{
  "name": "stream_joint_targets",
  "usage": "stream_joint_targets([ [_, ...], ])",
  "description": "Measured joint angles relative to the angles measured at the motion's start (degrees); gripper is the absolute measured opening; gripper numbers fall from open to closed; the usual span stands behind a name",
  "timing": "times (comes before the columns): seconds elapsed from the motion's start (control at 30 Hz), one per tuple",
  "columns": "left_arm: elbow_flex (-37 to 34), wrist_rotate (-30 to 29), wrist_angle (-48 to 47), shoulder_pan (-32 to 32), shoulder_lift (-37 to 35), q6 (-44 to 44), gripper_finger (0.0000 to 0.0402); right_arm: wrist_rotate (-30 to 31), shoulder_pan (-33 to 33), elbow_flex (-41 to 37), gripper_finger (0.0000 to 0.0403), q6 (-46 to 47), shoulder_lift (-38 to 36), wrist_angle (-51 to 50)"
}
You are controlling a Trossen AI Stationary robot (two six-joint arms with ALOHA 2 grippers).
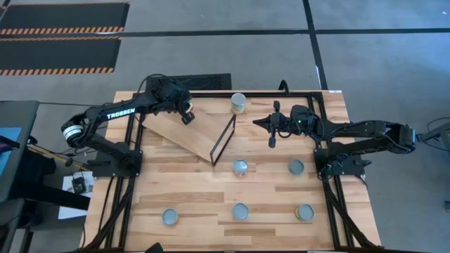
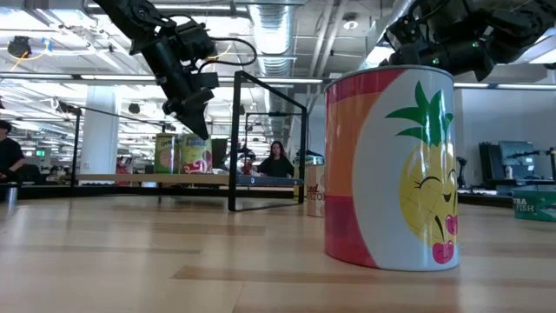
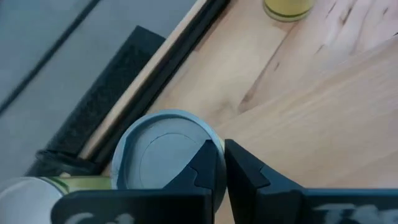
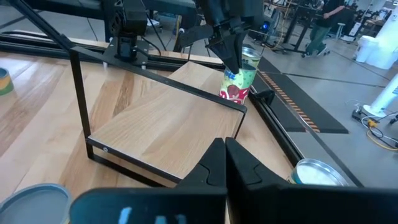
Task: Pick and place cans onto a shelf
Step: Put the canned spaghetti sauce on the shelf
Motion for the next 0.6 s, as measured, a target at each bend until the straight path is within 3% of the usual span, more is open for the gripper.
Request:
stream_joint_targets([
  [0.27,0.0,2.14,0.0,0.45,0.0,-1.14,0.0006,0.0,0.0,0.02,0.0007,0.02,0.0,0.07],
  [0.6,0.0,-1.06,-1.15,0.45,0.0,-0.84,0.0007,0.0,0.0,0.02,0.0007,0.04,0.0,0.06],
])
